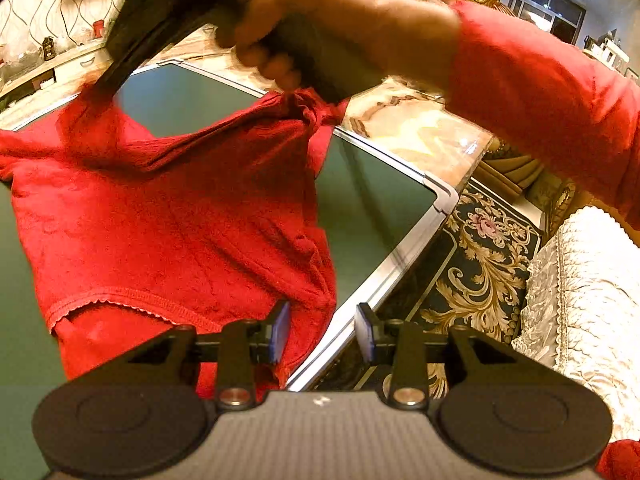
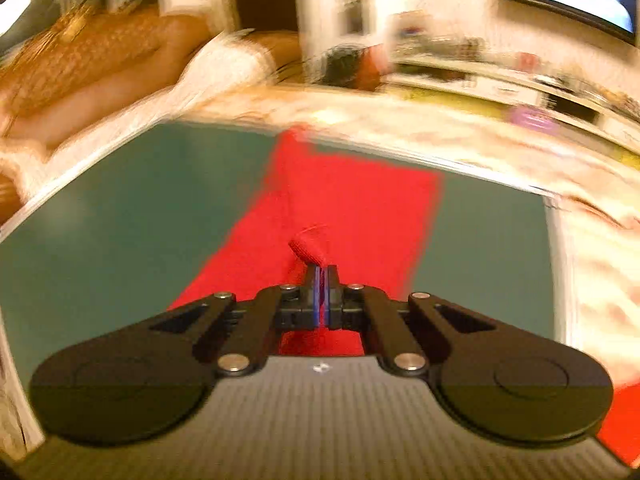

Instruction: Fold clothes

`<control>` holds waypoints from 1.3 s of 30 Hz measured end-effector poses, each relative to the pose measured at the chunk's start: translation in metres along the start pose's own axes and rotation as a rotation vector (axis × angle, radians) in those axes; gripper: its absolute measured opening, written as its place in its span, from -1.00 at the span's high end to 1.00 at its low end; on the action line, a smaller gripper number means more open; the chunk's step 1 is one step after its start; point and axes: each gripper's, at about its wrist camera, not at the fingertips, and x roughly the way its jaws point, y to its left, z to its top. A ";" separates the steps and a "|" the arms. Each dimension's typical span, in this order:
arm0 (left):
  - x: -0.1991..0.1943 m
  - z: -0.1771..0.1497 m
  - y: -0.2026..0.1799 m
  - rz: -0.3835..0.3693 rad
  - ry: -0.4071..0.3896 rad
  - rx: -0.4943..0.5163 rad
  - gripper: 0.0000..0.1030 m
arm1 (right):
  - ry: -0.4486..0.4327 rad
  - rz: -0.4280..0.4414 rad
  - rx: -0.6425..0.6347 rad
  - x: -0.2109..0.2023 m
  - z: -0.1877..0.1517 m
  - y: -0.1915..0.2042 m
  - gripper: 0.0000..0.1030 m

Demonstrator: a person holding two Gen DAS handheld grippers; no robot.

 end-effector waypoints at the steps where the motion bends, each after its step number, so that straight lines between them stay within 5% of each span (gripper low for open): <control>1: 0.001 0.001 -0.001 0.006 0.005 0.004 0.21 | -0.025 -0.032 0.058 -0.012 0.001 -0.021 0.93; 9: 0.003 0.004 -0.011 0.040 0.026 0.031 0.13 | -0.140 -0.264 0.445 -0.085 -0.024 -0.177 0.93; 16: 0.009 0.005 -0.015 0.046 0.040 0.035 0.13 | -0.158 -0.352 0.597 -0.106 -0.079 -0.246 0.93; 25: 0.009 0.005 -0.018 0.055 0.047 0.048 0.01 | -0.293 -0.292 0.868 -0.115 -0.117 -0.303 0.93; 31: 0.008 0.005 -0.019 0.057 0.048 0.053 -0.03 | -0.200 -0.279 1.059 -0.093 -0.163 -0.338 0.93; 39: 0.008 0.005 -0.019 0.055 0.047 0.052 -0.08 | -0.200 -0.337 1.129 -0.087 -0.193 -0.339 0.85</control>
